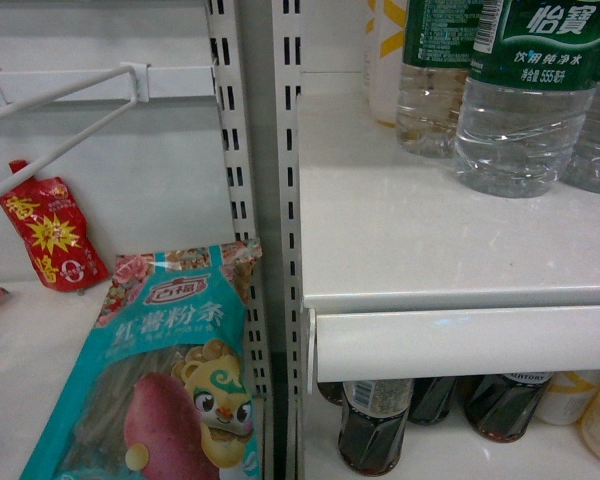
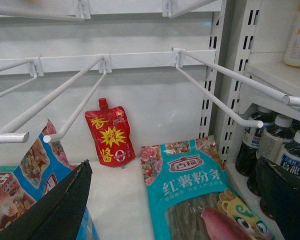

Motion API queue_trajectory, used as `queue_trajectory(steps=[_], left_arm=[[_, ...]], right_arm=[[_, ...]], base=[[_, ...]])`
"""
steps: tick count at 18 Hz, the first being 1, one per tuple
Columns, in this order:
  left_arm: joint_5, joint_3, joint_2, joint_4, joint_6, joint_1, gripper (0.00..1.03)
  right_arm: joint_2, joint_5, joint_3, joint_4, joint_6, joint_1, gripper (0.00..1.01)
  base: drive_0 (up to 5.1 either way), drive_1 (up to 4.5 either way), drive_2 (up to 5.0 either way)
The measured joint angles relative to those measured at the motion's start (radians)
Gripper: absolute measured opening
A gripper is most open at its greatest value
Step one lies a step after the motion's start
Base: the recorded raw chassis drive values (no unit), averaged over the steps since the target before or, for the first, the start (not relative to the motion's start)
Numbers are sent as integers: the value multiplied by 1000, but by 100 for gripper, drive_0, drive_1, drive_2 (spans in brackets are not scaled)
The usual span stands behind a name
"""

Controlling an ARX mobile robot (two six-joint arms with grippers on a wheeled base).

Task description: Move water from second to third shelf

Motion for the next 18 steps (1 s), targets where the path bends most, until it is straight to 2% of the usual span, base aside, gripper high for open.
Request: queue_trajectory(steps=[4,5,18], left_arm=[[0,0,0,0,0,0,98],[0,0,0,0,0,0,98],[0,0,0,0,0,0,98]], right_arm=[[0,0,0,0,0,0,89],[0,0,0,0,0,0,99],[0,0,0,1,0,0,98]], base=[[0,0,0],[0,0,0],[0,0,0]])
